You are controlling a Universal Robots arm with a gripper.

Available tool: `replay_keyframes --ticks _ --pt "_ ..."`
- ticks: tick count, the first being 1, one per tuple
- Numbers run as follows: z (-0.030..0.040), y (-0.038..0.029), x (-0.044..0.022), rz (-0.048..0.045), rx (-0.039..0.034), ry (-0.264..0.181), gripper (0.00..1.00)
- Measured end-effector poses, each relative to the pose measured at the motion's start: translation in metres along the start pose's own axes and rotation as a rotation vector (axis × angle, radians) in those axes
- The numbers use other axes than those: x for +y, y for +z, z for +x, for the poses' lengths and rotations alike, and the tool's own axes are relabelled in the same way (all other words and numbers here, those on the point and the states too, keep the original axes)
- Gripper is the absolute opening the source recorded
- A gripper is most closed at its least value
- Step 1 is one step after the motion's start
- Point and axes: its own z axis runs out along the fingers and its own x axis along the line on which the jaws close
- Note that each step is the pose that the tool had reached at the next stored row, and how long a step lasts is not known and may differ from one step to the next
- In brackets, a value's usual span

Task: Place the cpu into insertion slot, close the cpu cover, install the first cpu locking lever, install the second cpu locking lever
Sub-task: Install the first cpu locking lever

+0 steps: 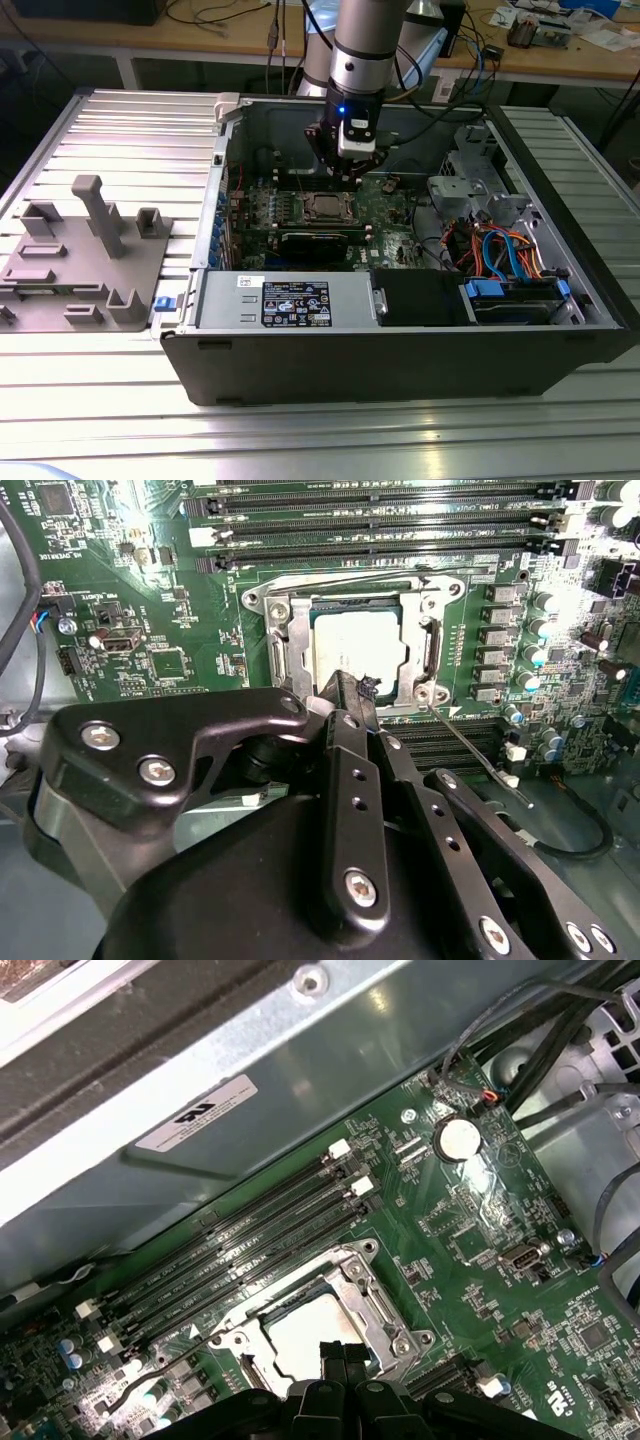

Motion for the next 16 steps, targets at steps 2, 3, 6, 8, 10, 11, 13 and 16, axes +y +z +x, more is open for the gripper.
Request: replay_keyframes --ticks 2,3,6,8,10,11,13,16 --pt "0.0 0.0 0.0 0.0001 0.0 -0.003 0.11" --pt "0.0 0.0 0.0 0.0 -0.0001 -0.003 0.11" --pt "0.0 0.0 0.0 0.0001 -0.0001 -0.004 0.11" --pt "0.0 0.0 0.0 0.0 -0.0001 -0.005 0.11" --pt "0.0 0.0 0.0 -0.0001 0.0 -0.006 0.11" --pt "0.0 0.0 0.0 -0.0002 0.0 -0.006 0.11" --pt "0.0 0.0 0.0 -0.0002 0.0 -0.01 0.11" --pt "0.0 0.0 0.0 -0.0003 0.0 -0.011 0.11"
